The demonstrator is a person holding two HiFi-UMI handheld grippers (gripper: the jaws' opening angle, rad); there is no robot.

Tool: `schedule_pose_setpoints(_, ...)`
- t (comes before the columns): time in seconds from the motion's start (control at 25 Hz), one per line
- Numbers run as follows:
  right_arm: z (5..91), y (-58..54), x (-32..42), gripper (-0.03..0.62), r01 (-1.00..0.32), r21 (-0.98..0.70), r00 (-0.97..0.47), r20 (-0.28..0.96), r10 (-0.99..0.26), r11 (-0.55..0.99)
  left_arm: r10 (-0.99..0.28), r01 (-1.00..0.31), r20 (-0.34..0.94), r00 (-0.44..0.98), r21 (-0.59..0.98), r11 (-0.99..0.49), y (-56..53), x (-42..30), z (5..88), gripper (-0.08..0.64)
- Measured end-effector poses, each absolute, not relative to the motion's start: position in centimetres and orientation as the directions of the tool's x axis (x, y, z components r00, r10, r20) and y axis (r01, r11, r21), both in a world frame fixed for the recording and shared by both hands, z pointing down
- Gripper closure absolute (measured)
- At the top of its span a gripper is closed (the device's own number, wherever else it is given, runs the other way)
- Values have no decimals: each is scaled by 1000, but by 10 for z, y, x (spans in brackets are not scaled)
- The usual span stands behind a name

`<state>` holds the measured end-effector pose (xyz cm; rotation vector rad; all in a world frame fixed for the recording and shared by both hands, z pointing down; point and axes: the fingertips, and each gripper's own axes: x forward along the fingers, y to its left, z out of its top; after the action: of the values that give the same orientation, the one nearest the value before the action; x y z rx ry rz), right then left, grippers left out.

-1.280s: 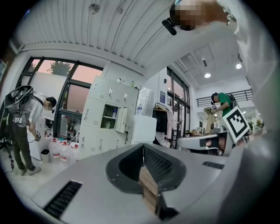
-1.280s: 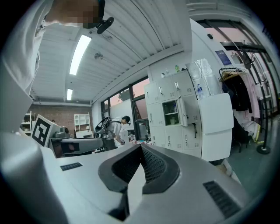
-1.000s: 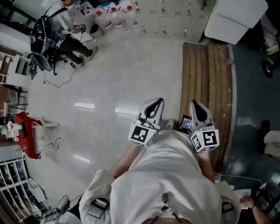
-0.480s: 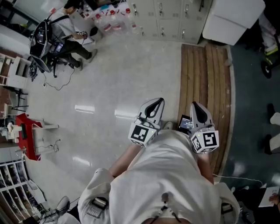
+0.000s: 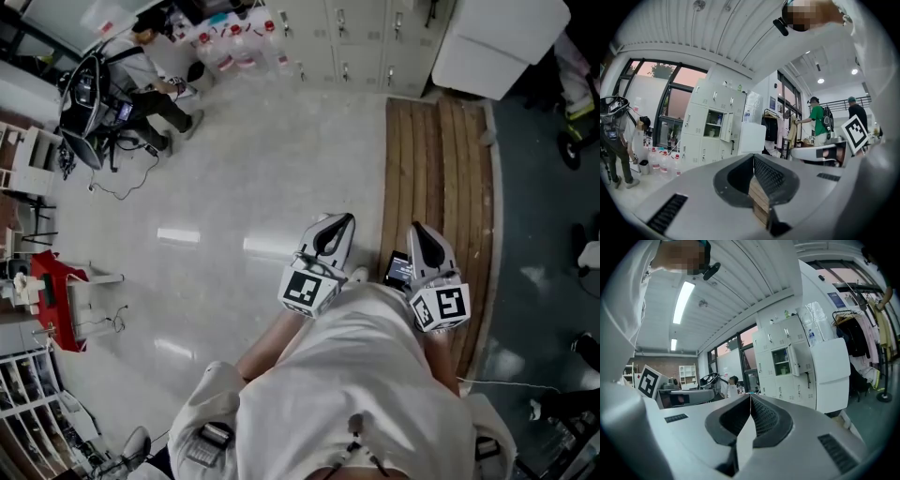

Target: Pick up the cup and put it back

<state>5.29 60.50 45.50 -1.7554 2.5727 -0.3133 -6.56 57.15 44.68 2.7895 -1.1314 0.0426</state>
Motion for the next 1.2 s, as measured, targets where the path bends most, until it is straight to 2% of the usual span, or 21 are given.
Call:
schedule_pose_setpoints(0.6, 440, 442, 26, 566, -916, -169, -382, 88, -920, 364, -692, -694, 68, 719, 141, -706, 398, -91, 449, 551)
schedule_pose_setpoints(0.96, 434, 340, -4, 566, -943, -166, -308, 104, -946, 289, -652, -651, 34, 758, 115, -751, 289, -120, 435, 551)
schedule_pose_setpoints(1.2, 437, 299, -17, 566, -946, -157, -302, 125, -945, 282, -667, -665, 28, 744, 129, -736, 243, -140, 432, 551)
